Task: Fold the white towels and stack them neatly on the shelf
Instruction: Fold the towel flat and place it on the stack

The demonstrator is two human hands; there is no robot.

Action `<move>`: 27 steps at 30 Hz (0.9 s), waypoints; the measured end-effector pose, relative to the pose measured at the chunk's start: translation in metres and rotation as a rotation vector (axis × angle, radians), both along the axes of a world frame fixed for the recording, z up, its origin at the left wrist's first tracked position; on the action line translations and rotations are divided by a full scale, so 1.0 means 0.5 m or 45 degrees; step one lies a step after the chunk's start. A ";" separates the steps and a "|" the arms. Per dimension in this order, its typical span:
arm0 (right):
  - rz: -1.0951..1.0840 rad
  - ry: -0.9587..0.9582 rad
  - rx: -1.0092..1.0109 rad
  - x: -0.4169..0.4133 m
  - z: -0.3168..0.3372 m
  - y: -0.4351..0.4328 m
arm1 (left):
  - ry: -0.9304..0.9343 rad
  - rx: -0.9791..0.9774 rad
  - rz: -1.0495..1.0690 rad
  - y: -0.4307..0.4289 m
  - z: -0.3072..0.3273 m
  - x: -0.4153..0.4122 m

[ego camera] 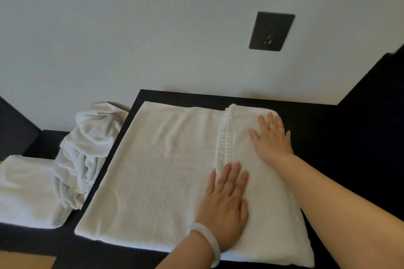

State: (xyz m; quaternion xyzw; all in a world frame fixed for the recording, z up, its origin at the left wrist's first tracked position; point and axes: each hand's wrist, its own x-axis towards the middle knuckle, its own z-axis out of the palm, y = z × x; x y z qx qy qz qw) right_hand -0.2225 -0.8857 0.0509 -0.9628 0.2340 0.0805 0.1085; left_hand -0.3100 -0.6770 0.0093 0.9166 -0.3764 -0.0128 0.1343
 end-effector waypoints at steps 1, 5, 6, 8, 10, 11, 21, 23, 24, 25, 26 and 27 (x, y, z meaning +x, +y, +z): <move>-0.015 0.029 0.012 0.003 0.000 0.000 | 0.010 0.006 0.010 0.000 0.000 -0.001; 0.015 0.104 -0.126 0.013 0.031 0.024 | 0.007 0.048 -0.005 0.000 0.002 0.003; 0.076 0.045 -0.191 0.010 0.038 0.043 | -0.003 0.075 -0.026 0.004 0.002 0.007; 0.210 -0.118 -0.231 -0.007 0.040 0.099 | -0.022 0.126 -0.026 0.026 0.004 0.025; 0.302 -0.172 -0.171 -0.024 0.020 0.157 | 0.036 0.172 0.110 0.073 0.017 0.053; 0.321 -0.146 -0.138 -0.028 0.005 0.179 | 0.048 0.208 0.192 0.106 0.026 0.075; 0.303 -0.057 -0.161 -0.026 -0.032 0.202 | 0.331 0.327 0.783 0.375 0.042 0.226; 0.292 -0.050 -0.153 -0.028 -0.029 0.203 | 0.420 0.245 0.867 0.380 0.054 0.230; 0.290 -0.048 -0.150 -0.029 -0.027 0.203 | 0.423 0.197 0.918 0.380 0.061 0.231; 0.290 -0.045 -0.145 -0.029 -0.025 0.203 | 0.393 0.180 0.960 0.379 0.066 0.231; 0.286 -0.041 -0.137 -0.032 -0.024 0.203 | 0.340 0.198 0.994 0.377 0.072 0.231; 0.286 -0.037 -0.125 -0.031 -0.023 0.203 | 0.295 0.233 1.028 0.376 0.076 0.232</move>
